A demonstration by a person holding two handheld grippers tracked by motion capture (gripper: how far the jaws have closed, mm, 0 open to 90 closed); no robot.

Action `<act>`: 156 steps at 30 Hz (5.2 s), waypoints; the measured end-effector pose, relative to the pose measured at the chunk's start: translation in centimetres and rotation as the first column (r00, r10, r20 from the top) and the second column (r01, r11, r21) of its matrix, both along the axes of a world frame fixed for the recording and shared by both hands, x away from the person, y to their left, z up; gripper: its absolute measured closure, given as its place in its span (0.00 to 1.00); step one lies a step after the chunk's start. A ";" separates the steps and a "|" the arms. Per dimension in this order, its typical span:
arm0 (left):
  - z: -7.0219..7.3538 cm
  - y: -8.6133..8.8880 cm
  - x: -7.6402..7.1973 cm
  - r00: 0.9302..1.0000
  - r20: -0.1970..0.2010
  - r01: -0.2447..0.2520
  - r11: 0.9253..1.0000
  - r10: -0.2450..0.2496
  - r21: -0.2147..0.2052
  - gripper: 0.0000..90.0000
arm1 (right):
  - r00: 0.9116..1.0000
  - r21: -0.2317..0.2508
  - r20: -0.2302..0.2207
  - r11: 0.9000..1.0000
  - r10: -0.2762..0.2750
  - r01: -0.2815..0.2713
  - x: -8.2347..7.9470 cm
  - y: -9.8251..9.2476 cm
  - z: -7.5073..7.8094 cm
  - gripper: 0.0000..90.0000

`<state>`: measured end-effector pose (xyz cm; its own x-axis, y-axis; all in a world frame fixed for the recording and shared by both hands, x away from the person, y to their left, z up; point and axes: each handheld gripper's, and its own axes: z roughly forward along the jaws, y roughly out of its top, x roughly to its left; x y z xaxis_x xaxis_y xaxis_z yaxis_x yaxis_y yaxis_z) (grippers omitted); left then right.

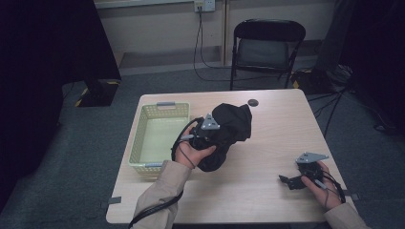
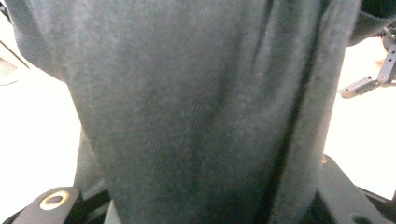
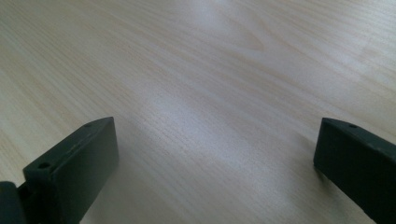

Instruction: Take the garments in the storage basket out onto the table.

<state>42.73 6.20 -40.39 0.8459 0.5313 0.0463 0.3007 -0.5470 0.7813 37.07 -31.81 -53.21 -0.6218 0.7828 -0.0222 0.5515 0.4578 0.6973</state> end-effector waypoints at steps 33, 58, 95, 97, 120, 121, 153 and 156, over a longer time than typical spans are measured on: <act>-2.7 -2.8 0.3 0.997 -0.060 0.056 0.997 -0.053 0.048 0.65 | 1.000 0.000 -0.001 1.000 0.000 0.000 0.0 0.0 0.0 0.00; -3.9 -5.5 0.5 0.992 -0.094 0.097 0.992 -0.090 0.082 0.64 | 1.000 0.000 -0.001 1.000 0.000 0.000 0.0 0.0 0.0 0.00; -6.6 -8.4 1.7 0.976 -0.190 0.125 0.989 -0.107 0.083 0.62 | 1.000 0.001 -0.001 1.000 -0.001 0.001 0.0 0.0 0.0 0.00; -6.7 -8.4 1.7 0.976 -0.190 0.124 0.989 -0.106 0.085 0.62 | 1.000 0.001 -0.001 1.000 -0.001 0.001 0.0 0.0 0.0 0.00; -8.1 -9.1 2.1 0.969 -0.223 0.129 0.988 -0.106 0.089 0.51 | 1.000 0.000 -0.001 1.000 -0.001 0.001 0.0 0.0 0.0 0.00; -8.1 -9.1 2.2 0.969 -0.224 0.123 0.989 -0.101 0.086 0.50 | 1.000 0.000 -0.001 1.000 -0.001 0.001 0.0 0.0 0.0 0.00; -8.1 -8.6 2.8 0.965 -0.254 0.091 0.992 -0.065 0.093 0.14 | 1.000 0.000 -0.001 1.000 -0.001 0.001 0.0 0.0 0.0 0.00; -7.9 -8.5 2.7 0.965 -0.253 0.097 0.992 -0.073 0.081 0.13 | 1.000 0.000 -0.001 1.000 -0.001 0.001 0.0 0.0 0.0 0.00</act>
